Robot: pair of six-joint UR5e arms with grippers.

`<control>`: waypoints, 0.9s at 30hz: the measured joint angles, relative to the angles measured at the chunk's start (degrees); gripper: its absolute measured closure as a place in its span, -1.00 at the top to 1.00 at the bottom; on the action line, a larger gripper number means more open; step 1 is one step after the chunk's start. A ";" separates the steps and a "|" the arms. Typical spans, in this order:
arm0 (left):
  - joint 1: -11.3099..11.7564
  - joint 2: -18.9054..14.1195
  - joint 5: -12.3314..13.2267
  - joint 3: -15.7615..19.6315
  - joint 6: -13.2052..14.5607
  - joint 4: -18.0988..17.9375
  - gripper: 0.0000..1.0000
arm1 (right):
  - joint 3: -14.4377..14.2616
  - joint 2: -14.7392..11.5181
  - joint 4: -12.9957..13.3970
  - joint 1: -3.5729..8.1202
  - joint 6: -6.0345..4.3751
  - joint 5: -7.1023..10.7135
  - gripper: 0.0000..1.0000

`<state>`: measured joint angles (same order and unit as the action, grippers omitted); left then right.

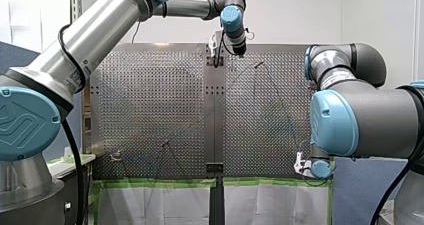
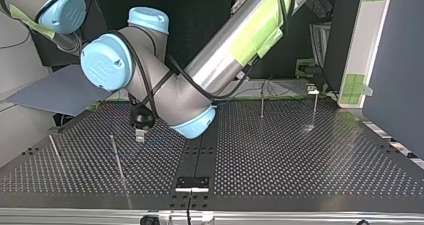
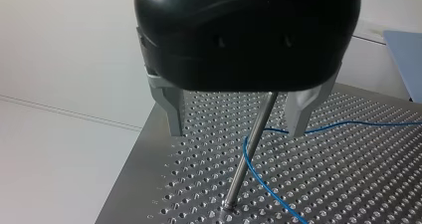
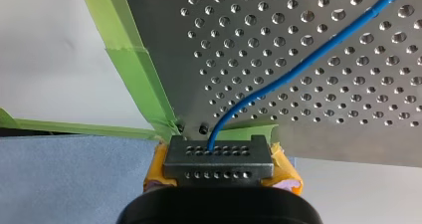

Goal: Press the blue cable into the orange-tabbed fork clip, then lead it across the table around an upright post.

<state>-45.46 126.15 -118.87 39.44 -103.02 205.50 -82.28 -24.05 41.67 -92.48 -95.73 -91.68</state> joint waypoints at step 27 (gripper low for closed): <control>-0.24 -1.74 0.00 2.79 -0.65 -1.22 0.98 | 0.04 -0.03 0.00 -0.03 0.00 0.00 -1.00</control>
<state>-45.70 124.42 -118.87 42.23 -103.66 204.28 -82.24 -24.09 41.67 -92.51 -95.73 -91.68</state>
